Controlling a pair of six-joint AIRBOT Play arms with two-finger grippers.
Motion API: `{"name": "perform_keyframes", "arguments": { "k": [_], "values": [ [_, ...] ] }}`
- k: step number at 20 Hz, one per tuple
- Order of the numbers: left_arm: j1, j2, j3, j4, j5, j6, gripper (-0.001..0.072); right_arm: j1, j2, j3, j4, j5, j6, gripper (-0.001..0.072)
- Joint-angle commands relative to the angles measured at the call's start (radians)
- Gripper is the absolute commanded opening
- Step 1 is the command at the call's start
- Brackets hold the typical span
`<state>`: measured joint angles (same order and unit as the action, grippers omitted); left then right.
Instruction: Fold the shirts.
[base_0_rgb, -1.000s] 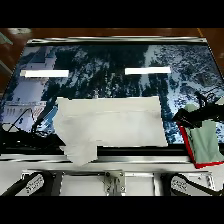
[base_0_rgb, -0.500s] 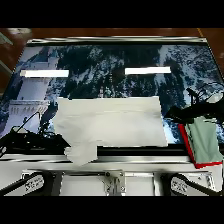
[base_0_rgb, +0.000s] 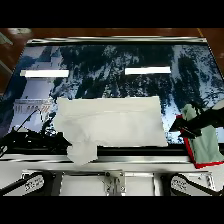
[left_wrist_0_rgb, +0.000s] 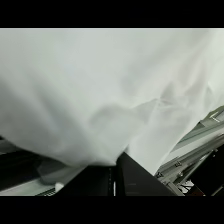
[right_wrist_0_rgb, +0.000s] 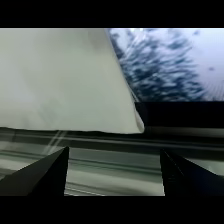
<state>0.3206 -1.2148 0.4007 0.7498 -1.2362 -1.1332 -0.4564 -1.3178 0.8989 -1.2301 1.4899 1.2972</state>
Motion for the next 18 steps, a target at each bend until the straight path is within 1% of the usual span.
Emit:
{"name": "perform_keyframes", "arguments": {
  "k": [1,3,5,7,10,11,12,13,14,15,17,18],
  "values": [
    [0.031,0.027,0.001,-0.01,-0.061,0.04,0.0034,-0.067,0.0,-0.123,0.024,0.02,-0.014,0.0686],
    [0.031,0.044,0.001,-0.01,-0.064,0.045,0.0034,-0.045,0.0,-0.2,0.022,-0.09,-0.027,0.0686],
    [0.031,0.051,0.006,-0.01,-0.075,0.048,0.0033,-0.045,0.0,-0.264,0.085,-0.203,0.004,0.0685],
    [0.031,0.051,0.018,-0.01,-0.077,0.048,0.0033,-0.045,0.0,-0.307,0.159,-0.262,-0.003,0.0685],
    [0.031,0.051,0.05,-0.01,-0.076,0.048,0.0034,-0.045,0.0,-0.344,0.229,-0.344,-0.006,0.068],
    [0.031,0.051,0.066,-0.01,-0.076,0.048,0.0034,-0.045,0.0,-0.352,0.253,-0.357,-0.021,0.0584],
    [0.031,0.051,0.085,-0.01,-0.076,0.048,0.0034,-0.045,0.0,-0.357,0.256,-0.36,-0.028,0.0504],
    [0.031,0.051,0.106,-0.01,-0.077,0.047,0.0034,-0.038,0.0,-0.358,0.257,-0.348,-0.037,0.039],
    [0.031,0.051,0.128,-0.01,-0.077,0.047,0.0034,-0.026,0.0,-0.358,0.267,-0.321,-0.074,0.0152],
    [0.031,0.051,0.153,-0.011,-0.078,0.046,0.0033,-0.016,0.001,-0.356,0.297,-0.292,-0.122,0.0059],
    [0.031,0.052,0.205,-0.016,-0.087,0.048,0.0033,-0.001,0.012,-0.326,0.387,-0.227,-0.247,0.0059],
    [0.031,0.051,0.236,-0.018,-0.094,0.049,0.0033,0.006,0.026,-0.299,0.415,-0.218,-0.265,0.0059]
  ]
}}
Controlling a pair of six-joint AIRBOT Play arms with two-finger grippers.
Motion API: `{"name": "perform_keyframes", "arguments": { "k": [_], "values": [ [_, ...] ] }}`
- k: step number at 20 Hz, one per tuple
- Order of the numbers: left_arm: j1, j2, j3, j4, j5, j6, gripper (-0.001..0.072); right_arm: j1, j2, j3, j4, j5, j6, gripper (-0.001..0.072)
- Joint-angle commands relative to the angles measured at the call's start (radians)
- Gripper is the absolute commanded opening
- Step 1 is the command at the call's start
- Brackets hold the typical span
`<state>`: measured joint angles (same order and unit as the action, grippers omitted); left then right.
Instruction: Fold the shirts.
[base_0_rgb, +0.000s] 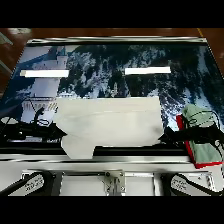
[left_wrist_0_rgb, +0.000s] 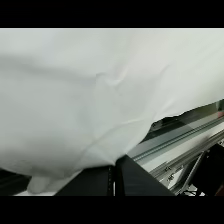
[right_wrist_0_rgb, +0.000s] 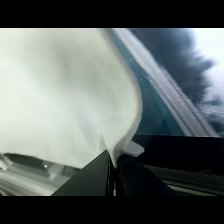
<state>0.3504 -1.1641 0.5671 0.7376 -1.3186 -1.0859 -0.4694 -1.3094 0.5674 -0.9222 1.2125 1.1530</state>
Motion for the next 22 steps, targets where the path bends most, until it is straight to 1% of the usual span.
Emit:
{"name": "perform_keyframes", "arguments": {
  "k": [1,2,4,6,8,9,10,11,14,18,22],
  "values": [
    [0.0,0.001,0.099,-0.006,-0.019,0.005,0.0033,0.035,0.031,0.071,0.122,0.053,-0.118,0.0059],
    [0.0,0.001,0.129,-0.006,-0.023,0.004,0.0033,0.059,0.04,0.11,0.123,0.032,-0.113,0.0058],
    [0.0,0.001,0.189,-0.006,-0.021,0.0,0.0033,0.134,0.04,0.198,0.119,-0.054,-0.082,0.0058],
    [0.0,0.0,0.241,-0.006,-0.017,0.0,0.0032,0.221,0.036,0.275,0.099,-0.196,-0.053,0.0057],
    [0.001,-0.003,0.287,-0.009,0.021,0.0,0.0033,0.284,0.011,0.347,0.044,-0.33,0.02,0.0057],
    [0.003,-0.013,0.313,-0.027,0.06,0.0,0.0032,0.298,-0.014,0.381,0.011,-0.365,0.066,0.0057],
    [0.007,-0.032,0.337,-0.067,0.101,0.0,0.0032,0.302,-0.049,0.418,-0.013,-0.379,0.106,0.0057],
    [0.01,-0.06,0.36,-0.109,0.127,0.0,0.0032,0.302,-0.083,0.452,-0.02,-0.373,0.112,0.0057],
    [-0.002,-0.201,0.442,-0.208,0.129,0.0,0.0033,0.302,-0.17,0.533,-0.015,-0.358,0.115,0.0058],
    [-0.02,-0.373,0.528,-0.25,0.13,0.0,0.0033,0.302,-0.237,0.57,-0.015,-0.387,0.126,0.0058],
    [-0.025,-0.474,0.549,-0.252,0.129,-0.001,0.0033,0.318,-0.296,0.57,-0.02,-0.396,0.126,0.0059]
  ]
}}
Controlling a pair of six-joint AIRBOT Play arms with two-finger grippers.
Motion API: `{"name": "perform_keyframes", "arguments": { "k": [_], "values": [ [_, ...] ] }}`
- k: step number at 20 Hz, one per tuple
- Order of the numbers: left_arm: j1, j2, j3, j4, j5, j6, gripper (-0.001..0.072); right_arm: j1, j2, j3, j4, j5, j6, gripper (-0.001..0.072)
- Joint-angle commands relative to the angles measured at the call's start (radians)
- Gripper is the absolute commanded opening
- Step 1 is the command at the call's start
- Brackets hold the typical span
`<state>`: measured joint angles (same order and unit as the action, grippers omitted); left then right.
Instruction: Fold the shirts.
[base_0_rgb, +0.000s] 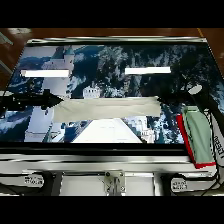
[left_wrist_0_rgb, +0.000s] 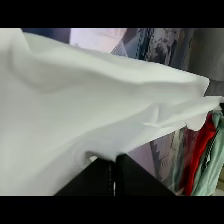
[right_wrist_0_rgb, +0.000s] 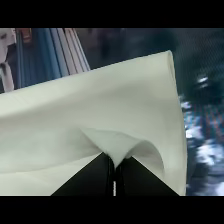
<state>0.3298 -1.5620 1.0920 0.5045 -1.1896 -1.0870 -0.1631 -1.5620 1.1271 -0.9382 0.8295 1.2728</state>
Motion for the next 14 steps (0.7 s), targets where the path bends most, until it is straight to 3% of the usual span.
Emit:
{"name": "perform_keyframes", "arguments": {
  "k": [1,2,4,7,9,10,11,14],
  "values": [
    [-0.004,-0.091,0.024,-0.019,0.0,-0.016,0.0038,0.02,-0.056,0.01,-0.003,-0.016,0.006,0.006],
    [-0.004,-0.1,0.024,-0.019,-0.005,-0.034,0.0139,0.025,-0.064,0.01,-0.003,-0.018,0.006,0.0118],
    [-0.001,-0.101,0.027,-0.018,-0.035,-0.035,0.0605,0.017,-0.056,0.01,-0.008,-0.024,-0.004,0.0562],
    [0.029,-0.1,0.072,-0.016,-0.127,-0.031,0.0626,-0.059,0.004,0.01,-0.031,-0.015,-0.031,0.0588],
    [0.044,-0.089,0.116,-0.017,-0.181,-0.032,0.0625,-0.137,0.027,0.01,-0.031,0.002,0.031,0.0589],
    [0.044,-0.08,0.132,-0.019,-0.2,-0.031,0.0625,-0.167,0.022,0.01,-0.028,0.038,0.077,0.059],
    [0.042,-0.068,0.144,-0.02,-0.213,-0.032,0.0624,-0.191,0.005,0.01,-0.012,0.089,0.093,0.0661],
    [0.025,-0.019,0.148,-0.038,-0.217,-0.032,0.0595,-0.19,-0.075,0.009,0.058,0.191,0.057,0.0672]
  ]
}}
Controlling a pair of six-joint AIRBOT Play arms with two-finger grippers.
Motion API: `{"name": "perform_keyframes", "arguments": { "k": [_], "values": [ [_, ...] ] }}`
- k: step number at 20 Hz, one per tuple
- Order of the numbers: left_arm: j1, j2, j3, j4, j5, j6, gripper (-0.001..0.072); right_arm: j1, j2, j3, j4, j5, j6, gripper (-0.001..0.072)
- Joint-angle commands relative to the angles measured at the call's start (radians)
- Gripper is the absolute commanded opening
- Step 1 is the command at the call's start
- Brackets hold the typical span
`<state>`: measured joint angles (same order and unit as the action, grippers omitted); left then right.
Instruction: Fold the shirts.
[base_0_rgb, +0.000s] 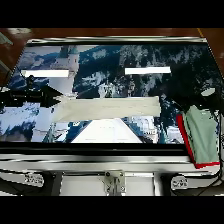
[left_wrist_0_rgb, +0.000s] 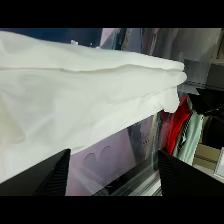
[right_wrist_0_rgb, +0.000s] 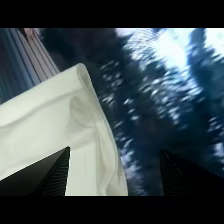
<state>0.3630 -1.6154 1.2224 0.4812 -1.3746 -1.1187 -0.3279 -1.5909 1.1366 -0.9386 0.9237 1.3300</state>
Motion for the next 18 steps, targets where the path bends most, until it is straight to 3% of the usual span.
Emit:
{"name": "perform_keyframes", "arguments": {
  "k": [1,8,9,11,12,13,14,15,16,17,18],
  "values": [
    [-0.013,0.052,0.019,-0.02,-0.032,0.0,0.053,-0.013,-0.073,0.0,0.108,0.102,-0.026,0.0673],
    [-0.05,0.164,0.019,-0.056,-0.032,0.011,0.0515,0.114,-0.163,0.0,0.327,-0.086,-0.059,0.0664],
    [-0.061,0.171,0.019,-0.056,-0.032,0.011,0.0515,0.124,-0.164,0.0,0.342,-0.1,-0.059,0.0553],
    [-0.092,0.174,0.019,-0.056,-0.031,0.011,0.0515,0.126,-0.164,0.0,0.355,-0.093,-0.06,0.0142],
    [-0.111,0.174,0.019,-0.055,-0.023,0.011,0.0513,0.122,-0.16,0.0,0.363,-0.074,-0.061,0.0064],
    [-0.132,0.174,0.019,-0.055,-0.01,0.011,0.0434,0.117,-0.149,0.001,0.364,-0.042,-0.071,0.006],
    [-0.162,0.174,0.018,-0.054,0.023,0.011,0.0233,0.113,-0.129,0.001,0.365,0.001,-0.089,0.006],
    [-0.198,0.173,0.016,-0.052,0.074,0.011,0.0132,0.109,-0.096,0.001,0.364,0.059,-0.108,0.006],
    [-0.245,0.17,0.016,-0.037,0.14,0.011,0.0122,0.106,-0.056,0.001,0.36,0.117,-0.121,0.0059],
    [-0.303,0.167,0.014,-0.006,0.216,0.011,0.0042,0.105,-0.004,0.001,0.35,0.166,-0.122,0.0059],
    [-0.37,0.163,0.003,0.027,0.296,0.011,0.0034,0.105,0.048,0.001,0.346,0.204,-0.118,0.0059]
  ]
}}
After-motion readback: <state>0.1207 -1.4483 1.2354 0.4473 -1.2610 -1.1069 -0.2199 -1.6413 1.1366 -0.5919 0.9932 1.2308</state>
